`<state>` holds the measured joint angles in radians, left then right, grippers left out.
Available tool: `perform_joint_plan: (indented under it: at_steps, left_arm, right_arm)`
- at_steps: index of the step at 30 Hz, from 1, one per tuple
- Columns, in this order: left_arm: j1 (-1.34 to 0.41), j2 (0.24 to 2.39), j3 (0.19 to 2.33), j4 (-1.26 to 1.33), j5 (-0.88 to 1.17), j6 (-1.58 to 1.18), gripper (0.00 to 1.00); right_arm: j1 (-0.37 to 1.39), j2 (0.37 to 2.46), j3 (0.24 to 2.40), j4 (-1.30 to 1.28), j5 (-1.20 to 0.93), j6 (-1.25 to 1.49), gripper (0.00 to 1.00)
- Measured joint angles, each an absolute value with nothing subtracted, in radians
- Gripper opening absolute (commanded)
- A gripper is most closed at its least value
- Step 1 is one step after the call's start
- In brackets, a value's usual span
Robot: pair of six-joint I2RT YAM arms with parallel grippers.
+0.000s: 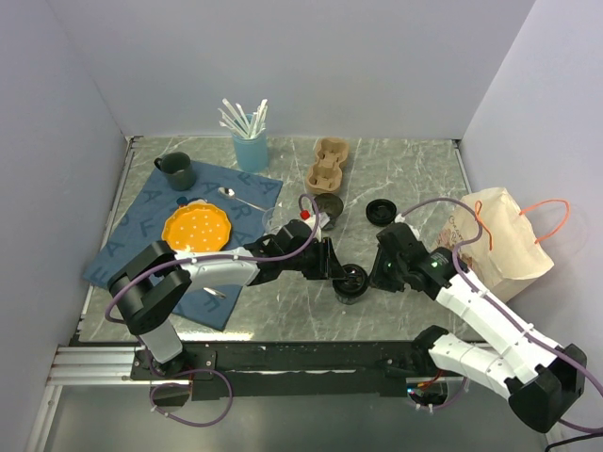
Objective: Pack the takeout coffee
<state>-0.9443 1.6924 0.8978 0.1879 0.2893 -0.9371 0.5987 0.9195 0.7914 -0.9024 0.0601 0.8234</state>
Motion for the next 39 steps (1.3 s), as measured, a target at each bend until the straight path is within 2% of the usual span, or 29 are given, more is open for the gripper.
perform_joint_plan:
  at_steps: [12, 20, 28, 39]
  left_arm:
    - [-0.945, 1.693, 0.898, 0.188, 0.289, -0.937, 0.41]
    - [-0.945, 1.694, 0.900, 0.186, 0.289, -0.936, 0.41]
    - [-0.945, 1.699, 0.907, 0.183, 0.282, -0.935, 0.42]
    - [-0.945, 1.711, 0.922, 0.179, 0.271, -0.937, 0.42]
  right_arm:
    - [0.538, 0.987, 0.836, -0.913, 0.064, 0.749, 0.24]
    - [0.506, 1.013, 0.820, -0.833, 0.007, 0.706, 0.24]
    - [0.472, 1.000, 0.758, -0.752, -0.018, 0.703, 0.16]
    - [0.460, 0.938, 0.662, -0.681, 0.002, 0.781, 0.14]
